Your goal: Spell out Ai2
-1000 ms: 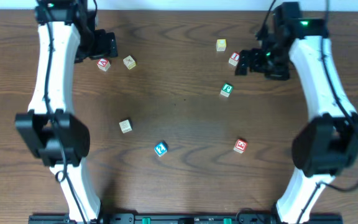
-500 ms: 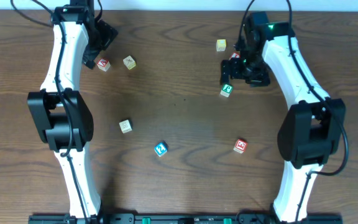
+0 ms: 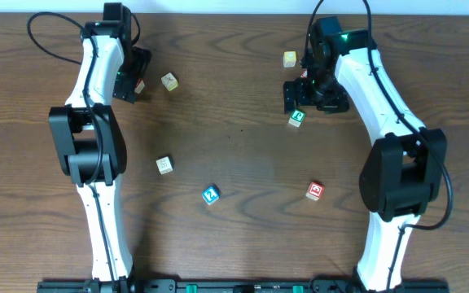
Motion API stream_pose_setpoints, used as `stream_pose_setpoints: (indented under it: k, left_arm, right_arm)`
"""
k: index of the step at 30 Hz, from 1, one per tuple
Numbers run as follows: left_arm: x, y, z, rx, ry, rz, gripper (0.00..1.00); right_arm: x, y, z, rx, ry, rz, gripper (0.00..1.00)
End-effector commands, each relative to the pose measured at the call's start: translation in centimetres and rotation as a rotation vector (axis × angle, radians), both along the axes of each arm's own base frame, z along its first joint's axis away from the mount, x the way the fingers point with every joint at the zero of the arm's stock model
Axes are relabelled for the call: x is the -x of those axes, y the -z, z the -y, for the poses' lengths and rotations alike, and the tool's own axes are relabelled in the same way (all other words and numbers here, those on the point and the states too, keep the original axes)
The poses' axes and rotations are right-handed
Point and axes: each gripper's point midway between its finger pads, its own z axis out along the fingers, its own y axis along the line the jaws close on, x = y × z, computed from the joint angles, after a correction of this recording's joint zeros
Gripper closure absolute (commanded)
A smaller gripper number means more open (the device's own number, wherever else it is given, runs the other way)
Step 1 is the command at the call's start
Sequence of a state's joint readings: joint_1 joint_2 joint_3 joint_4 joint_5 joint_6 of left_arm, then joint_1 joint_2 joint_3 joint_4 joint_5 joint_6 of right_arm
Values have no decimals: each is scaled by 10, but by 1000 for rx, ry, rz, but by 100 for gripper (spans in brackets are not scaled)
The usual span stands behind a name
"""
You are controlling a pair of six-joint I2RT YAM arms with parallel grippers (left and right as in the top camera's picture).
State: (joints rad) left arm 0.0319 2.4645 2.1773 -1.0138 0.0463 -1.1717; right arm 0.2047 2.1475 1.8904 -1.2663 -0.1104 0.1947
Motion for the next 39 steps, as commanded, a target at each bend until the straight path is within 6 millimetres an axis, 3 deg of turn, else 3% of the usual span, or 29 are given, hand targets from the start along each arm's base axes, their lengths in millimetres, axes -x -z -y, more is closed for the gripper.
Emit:
stream_pose_setpoints:
  k: [1, 2, 3, 10, 13, 16, 19, 24, 29, 39]
  left_arm:
    - [-6, 3, -12, -30, -34, 16, 4]
    - [-9, 2, -13, -34, -25, 27, 1]
    - [-11, 2, -14, -36, -15, 36, 6]
    - [-11, 1, -18, -51, -20, 37, 48]
    - [-12, 1, -16, -44, -3, 37, 57]
    - [-11, 2, -11, -19, 24, 36, 57]
    - [-9, 2, -8, -6, 42, 26, 74]
    - [-7, 3, -2, -20, 217, 19, 73]
    - [4, 5, 3, -28, 403, -26, 84]
    - [28, -4, 39, -139, 915, -124, 81]
  right_arm:
    - [-1, -3, -1, 27, 0, 15, 1]
    - [-1, -3, -1, 33, 0, 14, 1]
    - [-1, -3, -1, 33, -1, 13, 1]
    - [-1, -3, -2, 33, -4, 14, 1]
    - [-1, -3, -2, 33, -4, 14, 1]
    - [-1, -3, -2, 33, -4, 13, 1]
    - [-1, -3, -2, 33, -4, 14, 1]
    - [-1, -3, -2, 33, -4, 14, 1]
    - [-1, -3, -3, 32, -4, 15, 1]
    - [0, -3, -2, 33, -4, 9, 1]
